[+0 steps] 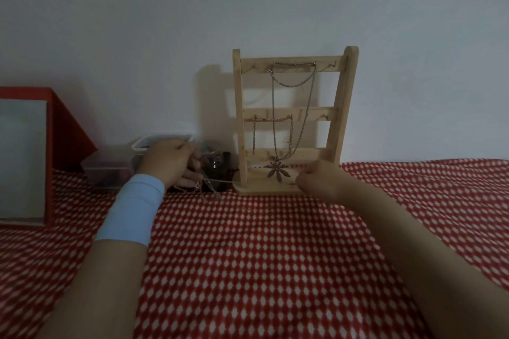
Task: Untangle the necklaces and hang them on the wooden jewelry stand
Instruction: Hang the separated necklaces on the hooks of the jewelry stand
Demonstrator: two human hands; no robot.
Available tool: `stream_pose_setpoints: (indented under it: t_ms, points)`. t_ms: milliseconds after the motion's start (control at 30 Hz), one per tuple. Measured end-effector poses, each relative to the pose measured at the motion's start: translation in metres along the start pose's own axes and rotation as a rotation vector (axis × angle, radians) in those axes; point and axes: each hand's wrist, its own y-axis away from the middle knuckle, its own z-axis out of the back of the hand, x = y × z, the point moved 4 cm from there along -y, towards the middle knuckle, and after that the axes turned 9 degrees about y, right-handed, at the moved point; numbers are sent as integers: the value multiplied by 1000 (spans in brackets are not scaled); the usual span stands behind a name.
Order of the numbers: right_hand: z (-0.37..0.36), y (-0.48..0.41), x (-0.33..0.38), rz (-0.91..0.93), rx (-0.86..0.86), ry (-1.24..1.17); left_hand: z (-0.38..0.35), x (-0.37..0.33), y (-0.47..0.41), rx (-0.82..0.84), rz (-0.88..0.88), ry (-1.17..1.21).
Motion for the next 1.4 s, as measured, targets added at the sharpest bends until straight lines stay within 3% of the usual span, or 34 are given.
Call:
stream_pose_setpoints:
  t_ms: [100, 233, 367, 433, 533, 667, 833, 1000, 1100, 1200, 1300, 1400]
  points:
    - [0, 7, -3, -77, 176, 361, 13, 4, -2, -22, 113, -212]
    - [-1, 15, -11, -167, 327, 580, 28, 12, -5, 134, 198, -841]
    - [3, 9, -6, -142, 150, 677, 23, 15, 0, 213, 298, -1052]
    - [5, 8, 7, -48, 26, 667, 12, 9, 2, 227, 180, -1146]
    - [-9, 7, 26, 156, -84, 514, -15, 0, 10, 339, -22, -1031]
    - [-40, 7, 37, 311, 11, 394, -51, 16, 20, 493, -82, -918]
    - [-29, 3, 28, 247, -17, 503, -57, 37, 11, 424, -58, -1088]
    - [-11, 9, 8, 14, 86, 735, -50, 41, 6, 450, 0, -1088]
    - [-10, 13, 11, -2, 107, 802, -53, 41, 9, 502, -3, -1025]
    - [-20, 12, 29, 177, -40, 669, -63, 36, 17, 563, -9, -913]
    - [-41, 10, 46, 383, 11, 409, -68, 28, 20, 561, -13, -781]
    - [-54, 5, 46, 433, -9, 294, -66, 20, 21, 524, -2, -564]
